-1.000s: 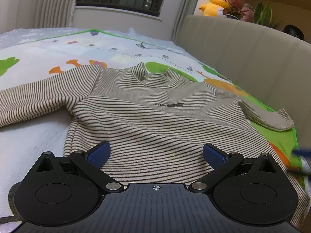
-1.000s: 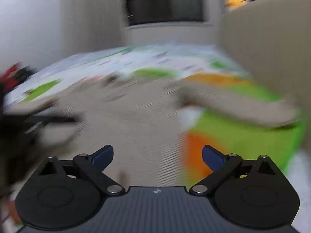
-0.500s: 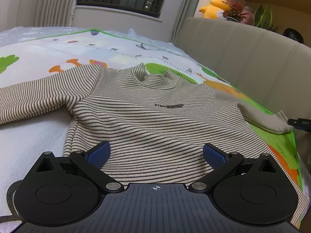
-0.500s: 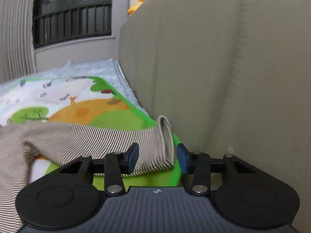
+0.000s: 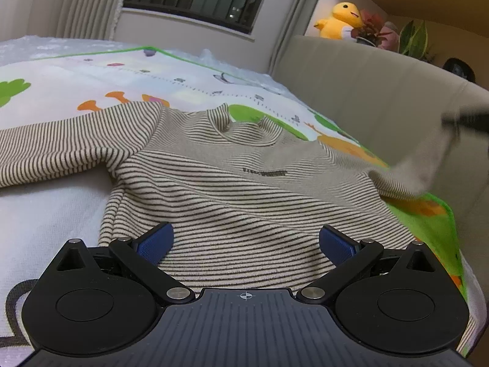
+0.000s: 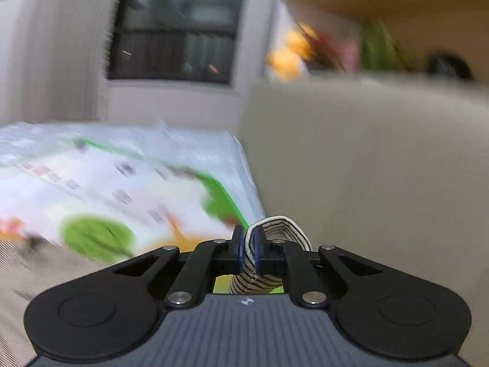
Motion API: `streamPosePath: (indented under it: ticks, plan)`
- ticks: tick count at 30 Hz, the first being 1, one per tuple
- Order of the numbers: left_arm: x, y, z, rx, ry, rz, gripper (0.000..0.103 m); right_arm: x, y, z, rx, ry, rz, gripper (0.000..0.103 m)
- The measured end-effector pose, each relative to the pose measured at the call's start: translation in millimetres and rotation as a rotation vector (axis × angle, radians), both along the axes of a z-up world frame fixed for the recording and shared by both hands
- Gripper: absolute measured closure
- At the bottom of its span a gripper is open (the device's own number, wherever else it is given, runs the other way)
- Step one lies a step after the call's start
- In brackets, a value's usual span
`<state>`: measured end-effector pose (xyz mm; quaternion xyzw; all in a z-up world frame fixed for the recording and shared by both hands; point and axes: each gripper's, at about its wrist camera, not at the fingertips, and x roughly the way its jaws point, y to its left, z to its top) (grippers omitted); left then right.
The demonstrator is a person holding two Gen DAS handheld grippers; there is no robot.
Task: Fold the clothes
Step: 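Move the right gripper to the sleeve nearest it and grasp the cuff, then lift the cuff with the right gripper and fold the sleeve across the shirt body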
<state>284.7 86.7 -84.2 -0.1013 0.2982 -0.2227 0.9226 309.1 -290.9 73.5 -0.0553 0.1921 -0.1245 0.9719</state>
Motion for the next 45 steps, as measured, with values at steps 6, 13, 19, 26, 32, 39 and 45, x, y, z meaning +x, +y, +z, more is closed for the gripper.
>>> streamPosePath:
  ticks: [6,13,19,26,32,39,45]
  plan:
    - [-1,5,-1,-0.040,-0.002,0.001,0.000,29,98,44,-0.085,-0.052,0.207,0.099]
    - [-1,8,-1,-0.067,-0.005,0.001,0.000,37,181,44,-0.064,-0.011,0.374,0.103]
    - [0,13,-2,-0.097,-0.002,0.000,0.000,42,222,42,-0.059,0.006,0.469,0.103]
    - [0,16,-2,-0.122,0.000,0.000,0.000,47,220,-1,-0.184,0.175,0.562,0.065]
    - [2,16,-3,-0.125,0.000,0.001,0.000,28,198,-86,-0.525,0.369,0.556,0.062]
    - [2,16,-4,-0.127,0.002,0.000,0.000,22,198,-160,-0.891,0.411,0.569,0.060]
    - [2,16,-4,-0.134,0.004,0.000,0.000,42,198,-145,-0.757,0.390,0.491,0.094]
